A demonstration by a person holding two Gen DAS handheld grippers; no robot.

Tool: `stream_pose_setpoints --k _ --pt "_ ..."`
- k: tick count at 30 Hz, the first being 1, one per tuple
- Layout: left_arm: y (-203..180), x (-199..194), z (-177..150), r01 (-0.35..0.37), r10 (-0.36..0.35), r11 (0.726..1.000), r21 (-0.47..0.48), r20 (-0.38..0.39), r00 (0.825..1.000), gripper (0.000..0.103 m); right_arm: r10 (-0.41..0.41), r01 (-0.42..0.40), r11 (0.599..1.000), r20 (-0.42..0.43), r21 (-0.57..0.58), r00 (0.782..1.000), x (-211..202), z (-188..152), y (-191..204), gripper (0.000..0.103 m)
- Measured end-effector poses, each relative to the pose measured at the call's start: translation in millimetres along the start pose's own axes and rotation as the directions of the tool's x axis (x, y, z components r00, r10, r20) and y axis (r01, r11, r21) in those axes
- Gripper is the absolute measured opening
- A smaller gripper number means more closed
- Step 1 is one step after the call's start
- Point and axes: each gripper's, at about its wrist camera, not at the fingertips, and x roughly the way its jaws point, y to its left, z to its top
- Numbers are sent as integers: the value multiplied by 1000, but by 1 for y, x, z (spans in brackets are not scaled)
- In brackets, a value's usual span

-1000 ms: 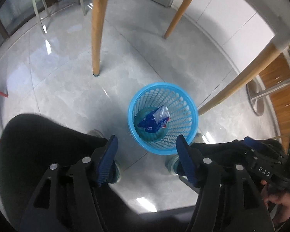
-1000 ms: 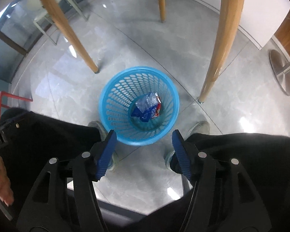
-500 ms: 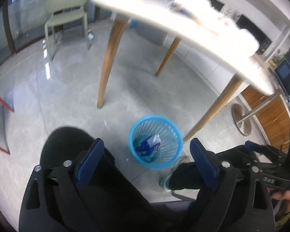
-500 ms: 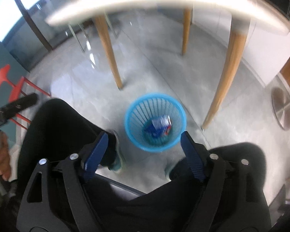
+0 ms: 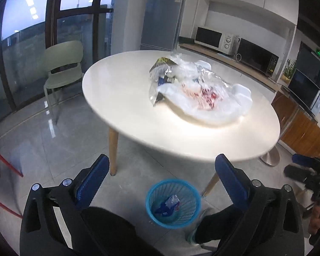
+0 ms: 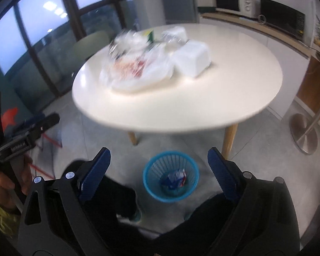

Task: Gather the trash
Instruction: 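Raise both grippers back toward the table items, then grasp the white printed plastic bag with the left gripper while the right grasps the white box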

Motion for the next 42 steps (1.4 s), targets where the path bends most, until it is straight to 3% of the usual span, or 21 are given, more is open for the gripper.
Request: stream_pose_setpoints --k 9,16,24,30,33,42 --pt "-10 14 18 14 -14 1000 10 -2 1000 97 -65 62 997 62 44 996 16 51 -16 93" --pt "-16 28 33 24 -24 999 31 -3 1000 97 -73 66 993 63 102 995 31 81 -24 94" --pt "-9 44 68 79 -80 996 -47 -21 997 97 -106 102 994 82 49 991 47 125 -18 94" --pt "-18 71 75 31 -33 999 -22 -88 996 97 -108 109 991 -25 76 994 86 147 -29 94" --pt "-24 86 75 27 -28 1000 -10 -125 992 94 -151 154 986 -51 59 987 101 158 -32 93" --pt "-21 109 76 23 -32 998 -57 -165 986 80 -137 152 983 -141 104 980 139 169 -44 84"
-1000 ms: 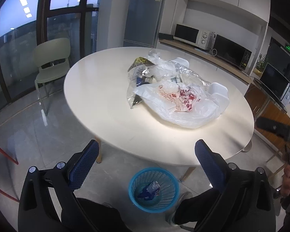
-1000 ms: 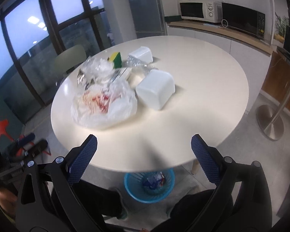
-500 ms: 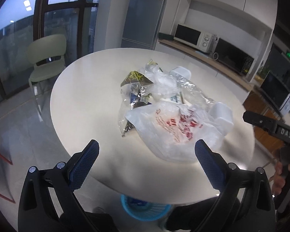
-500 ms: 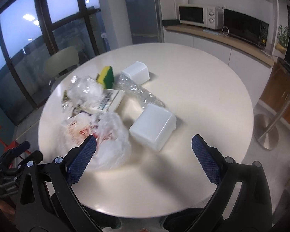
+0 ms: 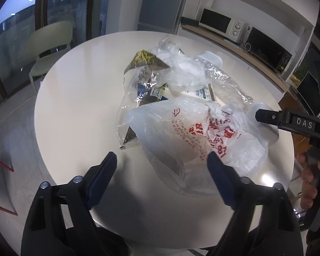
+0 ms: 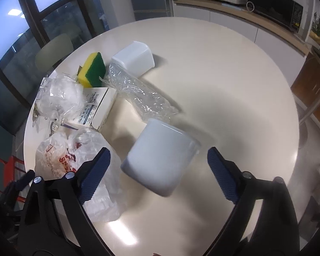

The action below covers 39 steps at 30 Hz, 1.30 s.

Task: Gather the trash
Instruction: 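Grasp the white printed plastic bag with the left gripper while the right grasps the white box, then carry the white plastic bag and white box down over the wastebasket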

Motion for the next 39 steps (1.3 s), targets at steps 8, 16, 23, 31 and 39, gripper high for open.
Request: stream_pose_setpoints --k 8,16,23,31,39 --pt "-4 13 -7 46 -46 999 -1 -27 999 11 0 1 1000 -33 29 999 12 3 -5 65" --pt "2 -13 -19 76 -75 997 -22 46 996 4 1 -1 1000 1 12 1000 1 -7 -13 58" --pt "0 -42 -22 102 -100 995 -14 108 989 3 14 -14 1000 70 2 997 -27 -25 -18 58" --pt "-5 -85 -25 130 -134 991 33 189 973 3 16 -11 999 138 -31 990 -58 -58 -17 58" --pt "-9 -121 -37 77 -91 995 70 235 968 2 49 -40 998 183 -55 982 -92 -86 -16 58"
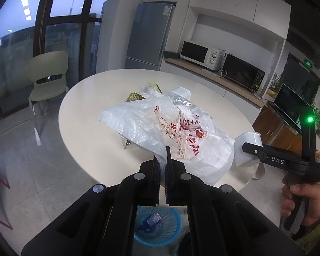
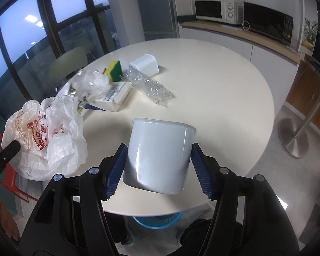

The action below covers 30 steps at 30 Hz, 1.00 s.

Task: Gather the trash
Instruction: 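Carry the white plastic bag and white box down over the wastebasket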

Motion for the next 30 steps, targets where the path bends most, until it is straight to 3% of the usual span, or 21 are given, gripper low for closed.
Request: stream_pose_setpoints --k 13,19,30 --pt "-5 -43 -17 35 -36 999 25 24 999 2 53 -51 998 35 -43 998 -42 -37 12 58" --pt "0 -47 -38 88 -87 996 17 -41 995 2 63 -60 995 29 -77 998 -53 -63 12 58" --pt "5 -55 -70 82 -76 995 51 -118 990 2 76 -79 991 -31 -109 997 -48 -108 13 58"
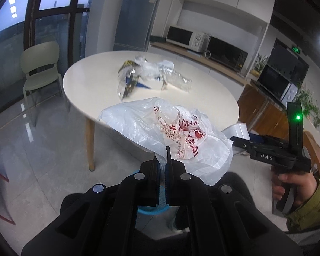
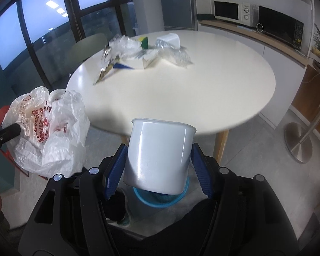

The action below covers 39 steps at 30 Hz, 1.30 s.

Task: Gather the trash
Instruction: 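Carry the white plastic bag and white box down over the wastebasket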

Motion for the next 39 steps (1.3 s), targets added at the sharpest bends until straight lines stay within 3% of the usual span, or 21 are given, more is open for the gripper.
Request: stream_pose_setpoints --k 6,15,23,35,37,39 --pt "0 1 -20 -5 6 1000 7 -38 999 2 22 -21 1000 -38 14 999 8 -26 -3 58" --pt "-6 31 -60 -10 15 1000 30 -158 987 2 33 -32 999 -124 6 992 36 -67 2 58" --pt "12 84 -86 -59 57 998 0 -253 966 2 59 -44 996 -205 77 977 83 -94 -9 58" --pt "32 154 -113 -71 72 997 13 -287 955 2 57 -16 990 -301 137 952 152 -129 -18 58" --pt "33 165 -118 -93 101 995 41 -297 950 2 49 1 989 -336 145 941 164 -132 -19 58" --pt "38 178 -121 -79 77 997 7 -335 939 2 55 1 987 -344 160 937 172 -133 -20 58"
